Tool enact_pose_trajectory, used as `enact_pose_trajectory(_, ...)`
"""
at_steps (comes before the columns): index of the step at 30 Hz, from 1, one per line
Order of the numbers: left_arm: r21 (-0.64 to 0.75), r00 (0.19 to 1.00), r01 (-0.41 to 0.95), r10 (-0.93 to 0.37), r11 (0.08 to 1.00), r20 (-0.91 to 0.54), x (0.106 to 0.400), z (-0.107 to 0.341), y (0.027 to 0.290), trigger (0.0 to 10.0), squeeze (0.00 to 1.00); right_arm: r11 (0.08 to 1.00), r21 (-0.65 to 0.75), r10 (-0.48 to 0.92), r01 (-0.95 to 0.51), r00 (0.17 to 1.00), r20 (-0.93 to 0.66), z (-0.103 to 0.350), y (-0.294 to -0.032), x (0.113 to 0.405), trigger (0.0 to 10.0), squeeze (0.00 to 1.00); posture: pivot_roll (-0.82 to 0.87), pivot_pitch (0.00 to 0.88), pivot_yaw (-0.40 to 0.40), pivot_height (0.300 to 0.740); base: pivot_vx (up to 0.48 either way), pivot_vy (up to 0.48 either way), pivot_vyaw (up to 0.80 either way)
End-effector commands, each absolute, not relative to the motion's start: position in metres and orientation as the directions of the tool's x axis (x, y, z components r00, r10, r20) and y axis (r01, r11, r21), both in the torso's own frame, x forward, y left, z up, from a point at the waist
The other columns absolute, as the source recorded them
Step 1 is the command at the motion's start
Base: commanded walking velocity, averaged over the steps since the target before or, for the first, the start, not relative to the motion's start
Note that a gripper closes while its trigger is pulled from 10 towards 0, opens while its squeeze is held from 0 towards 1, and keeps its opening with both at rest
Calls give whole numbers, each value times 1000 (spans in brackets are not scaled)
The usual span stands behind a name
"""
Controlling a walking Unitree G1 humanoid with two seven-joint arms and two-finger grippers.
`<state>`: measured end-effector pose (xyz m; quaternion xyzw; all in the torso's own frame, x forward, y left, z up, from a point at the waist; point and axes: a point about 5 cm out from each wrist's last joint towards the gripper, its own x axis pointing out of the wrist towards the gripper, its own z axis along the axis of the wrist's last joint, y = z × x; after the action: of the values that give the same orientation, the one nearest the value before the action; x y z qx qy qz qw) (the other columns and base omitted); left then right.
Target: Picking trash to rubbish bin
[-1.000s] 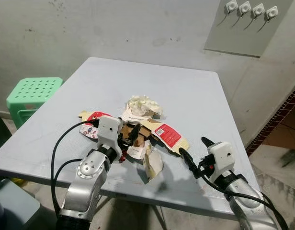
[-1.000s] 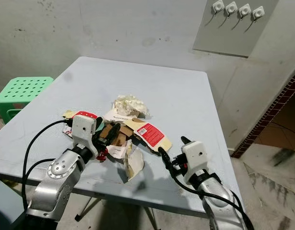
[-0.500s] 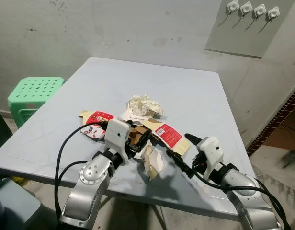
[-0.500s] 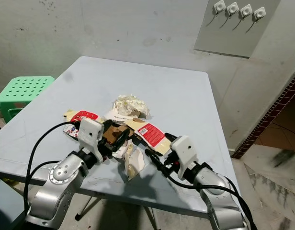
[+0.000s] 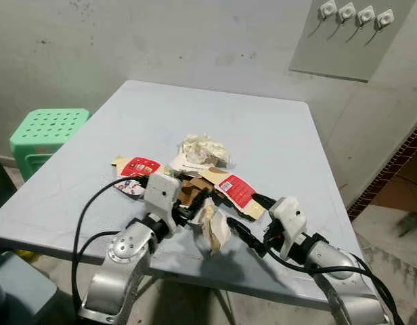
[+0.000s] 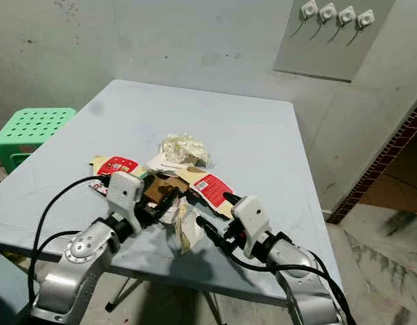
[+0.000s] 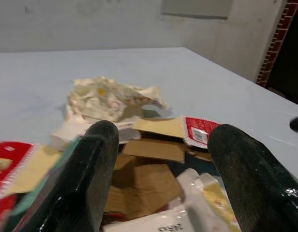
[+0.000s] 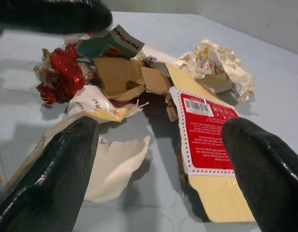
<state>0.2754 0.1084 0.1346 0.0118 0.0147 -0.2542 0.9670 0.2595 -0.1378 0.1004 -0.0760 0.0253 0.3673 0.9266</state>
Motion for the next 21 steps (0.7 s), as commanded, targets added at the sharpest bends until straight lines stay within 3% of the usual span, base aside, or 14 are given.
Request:
enact_pose_trajectory(1,29,861,509,-508,861,-21,268,141,106,10000,0,731,-132,664,-670,742,-87,104,-142,259,10000,0,-21,0,-73,740,0,0,0)
enact_pose_trajectory(16,24,880,466,-461,884,-118,247,135,127,10000,0,709,-86,693,-700,714,-98,103,-143,259,10000,0,15,0,-68,740,0,0,0)
enact_pose_trajectory(21,63,898,429,-418,901,-136,246,140,137,10000,0,631,-35,770,-775,631,-91,109,-134,252,10000,0,33,0,-74,740,0,0,0)
